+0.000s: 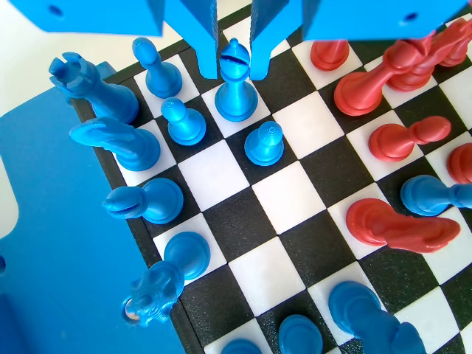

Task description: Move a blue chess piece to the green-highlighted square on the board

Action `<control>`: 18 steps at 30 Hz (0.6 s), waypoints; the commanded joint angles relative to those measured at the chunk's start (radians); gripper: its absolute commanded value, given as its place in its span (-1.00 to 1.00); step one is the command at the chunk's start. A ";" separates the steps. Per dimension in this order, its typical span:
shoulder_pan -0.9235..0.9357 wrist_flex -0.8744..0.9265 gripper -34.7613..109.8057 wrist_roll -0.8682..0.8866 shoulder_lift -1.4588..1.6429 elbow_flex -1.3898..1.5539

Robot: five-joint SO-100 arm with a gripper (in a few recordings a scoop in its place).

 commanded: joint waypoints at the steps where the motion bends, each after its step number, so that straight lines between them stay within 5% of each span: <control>1: -0.011 0.025 -0.38 -0.009 0.071 0.011; 18: 0.014 0.074 -0.49 -0.046 0.107 0.009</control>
